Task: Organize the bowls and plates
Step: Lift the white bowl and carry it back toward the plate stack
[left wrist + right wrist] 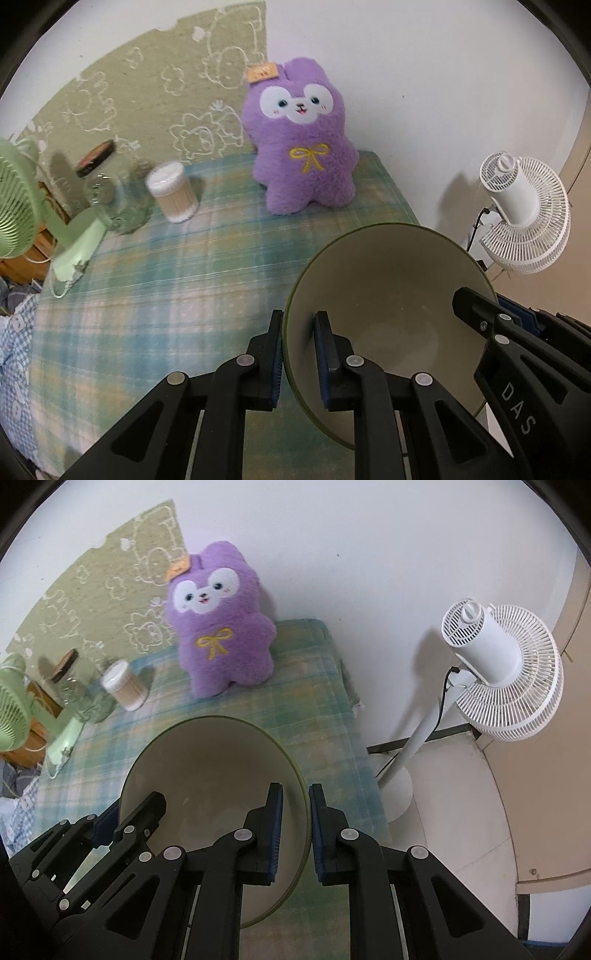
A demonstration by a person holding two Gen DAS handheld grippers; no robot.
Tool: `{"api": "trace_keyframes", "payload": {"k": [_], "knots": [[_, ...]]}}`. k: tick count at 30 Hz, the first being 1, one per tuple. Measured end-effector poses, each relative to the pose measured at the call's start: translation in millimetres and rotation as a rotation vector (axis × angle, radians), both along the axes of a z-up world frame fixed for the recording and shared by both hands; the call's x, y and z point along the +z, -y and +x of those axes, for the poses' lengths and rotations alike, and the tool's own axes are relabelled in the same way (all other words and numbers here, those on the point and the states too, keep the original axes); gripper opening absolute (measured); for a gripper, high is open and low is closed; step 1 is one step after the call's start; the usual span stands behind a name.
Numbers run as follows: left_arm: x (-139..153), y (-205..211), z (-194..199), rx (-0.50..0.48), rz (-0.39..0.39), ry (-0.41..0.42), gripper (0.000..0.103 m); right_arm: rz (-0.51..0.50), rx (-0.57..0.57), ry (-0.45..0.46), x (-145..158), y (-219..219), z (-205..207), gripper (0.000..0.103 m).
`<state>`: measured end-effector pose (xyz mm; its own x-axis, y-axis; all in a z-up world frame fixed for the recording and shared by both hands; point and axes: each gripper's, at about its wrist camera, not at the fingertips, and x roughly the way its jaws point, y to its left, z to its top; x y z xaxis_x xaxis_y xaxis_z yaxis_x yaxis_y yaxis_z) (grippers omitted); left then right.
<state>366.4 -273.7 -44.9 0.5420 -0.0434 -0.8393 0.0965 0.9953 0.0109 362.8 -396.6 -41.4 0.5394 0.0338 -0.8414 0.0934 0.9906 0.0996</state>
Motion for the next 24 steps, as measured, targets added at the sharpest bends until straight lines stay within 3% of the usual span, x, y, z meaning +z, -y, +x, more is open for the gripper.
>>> {"api": "trace_keyframes", "payload": {"k": [13, 24], "knots": [[52.4, -48.6, -61.0, -0.011, -0.027, 0.067, 0.013, -0.022, -0.010, 0.068, 52.2, -52.6, -69.7, 0.017], [72.7, -112.2, -116.0, -0.017, -0.027, 0.084, 0.013, -0.034, 0.006, 0.082, 72.5, -119.8, -125.3, 0.017]]}}
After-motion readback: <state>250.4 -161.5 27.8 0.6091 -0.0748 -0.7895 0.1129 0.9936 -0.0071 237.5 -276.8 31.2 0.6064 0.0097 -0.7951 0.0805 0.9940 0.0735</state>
